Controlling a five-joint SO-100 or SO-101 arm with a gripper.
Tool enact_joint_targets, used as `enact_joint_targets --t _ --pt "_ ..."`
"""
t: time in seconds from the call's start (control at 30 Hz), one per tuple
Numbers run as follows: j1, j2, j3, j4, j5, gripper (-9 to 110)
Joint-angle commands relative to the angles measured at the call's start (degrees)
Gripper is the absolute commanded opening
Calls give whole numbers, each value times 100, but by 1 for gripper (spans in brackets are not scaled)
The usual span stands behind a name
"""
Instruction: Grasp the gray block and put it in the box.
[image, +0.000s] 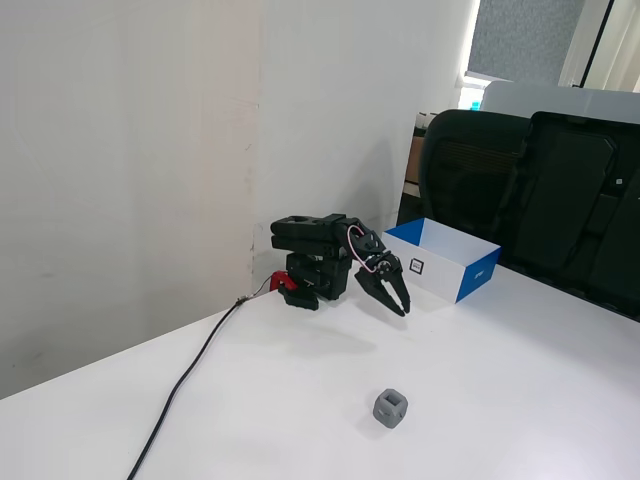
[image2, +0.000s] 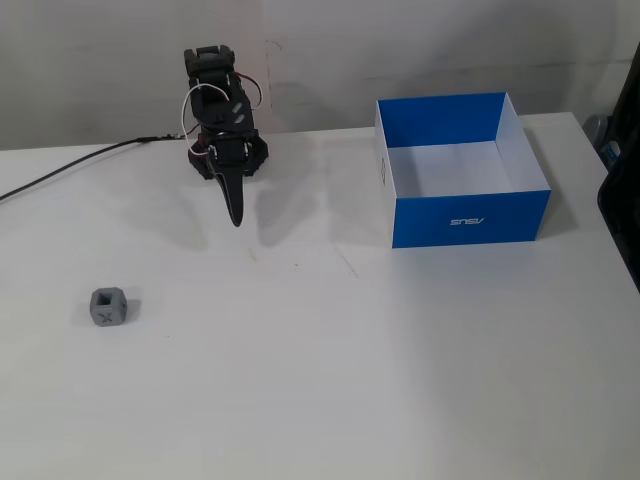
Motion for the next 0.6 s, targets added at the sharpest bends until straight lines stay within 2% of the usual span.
enact_joint_targets --t 0.0,0.57 --pt "-1116 132 334 -26 1670 0" --pt "-1125 132 334 -26 1661 0"
